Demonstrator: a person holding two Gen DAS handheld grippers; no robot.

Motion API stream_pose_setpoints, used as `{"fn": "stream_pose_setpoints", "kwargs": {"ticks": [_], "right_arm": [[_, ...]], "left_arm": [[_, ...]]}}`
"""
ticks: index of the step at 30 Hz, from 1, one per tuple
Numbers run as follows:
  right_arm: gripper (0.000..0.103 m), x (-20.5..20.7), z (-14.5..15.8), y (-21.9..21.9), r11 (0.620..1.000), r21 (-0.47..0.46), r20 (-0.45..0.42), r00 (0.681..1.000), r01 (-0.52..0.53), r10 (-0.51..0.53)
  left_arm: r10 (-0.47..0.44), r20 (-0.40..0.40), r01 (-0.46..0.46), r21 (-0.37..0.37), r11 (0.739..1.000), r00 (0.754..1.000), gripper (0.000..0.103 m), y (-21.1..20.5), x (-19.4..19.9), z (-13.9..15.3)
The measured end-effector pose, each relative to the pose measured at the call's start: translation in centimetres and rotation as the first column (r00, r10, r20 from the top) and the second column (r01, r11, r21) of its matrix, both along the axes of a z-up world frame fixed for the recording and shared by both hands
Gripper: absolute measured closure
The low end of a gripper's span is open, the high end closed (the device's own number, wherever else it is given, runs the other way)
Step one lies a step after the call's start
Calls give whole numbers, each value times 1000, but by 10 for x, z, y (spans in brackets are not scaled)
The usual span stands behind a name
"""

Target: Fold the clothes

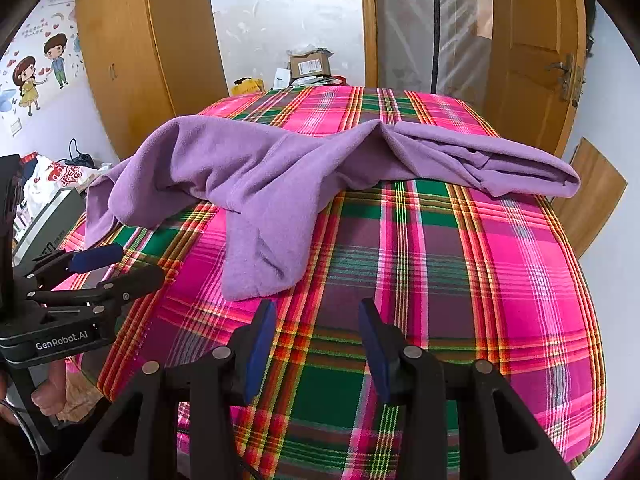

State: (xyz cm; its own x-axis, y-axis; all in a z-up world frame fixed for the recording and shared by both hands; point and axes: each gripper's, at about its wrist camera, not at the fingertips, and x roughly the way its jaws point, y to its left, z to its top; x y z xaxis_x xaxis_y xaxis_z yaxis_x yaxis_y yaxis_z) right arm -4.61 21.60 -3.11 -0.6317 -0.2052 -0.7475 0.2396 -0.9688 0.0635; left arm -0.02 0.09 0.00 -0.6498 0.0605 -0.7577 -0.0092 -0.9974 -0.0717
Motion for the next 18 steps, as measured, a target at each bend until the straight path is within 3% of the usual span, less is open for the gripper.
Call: {"fn": "stream_pose_setpoints", "kwargs": {"ticks": [6,18], "right_arm": [[60,-1,1,-1,1000,-6,1,1000,-2,2],[60,-1,-1,-1,1000,-7,7,1000,1,-1]], "left_arm": [[-1,-3,1,2,1000,1000,26,5,-1,1],[-25,11,25,10,1000,1000,26,-29,19,-6]]}}
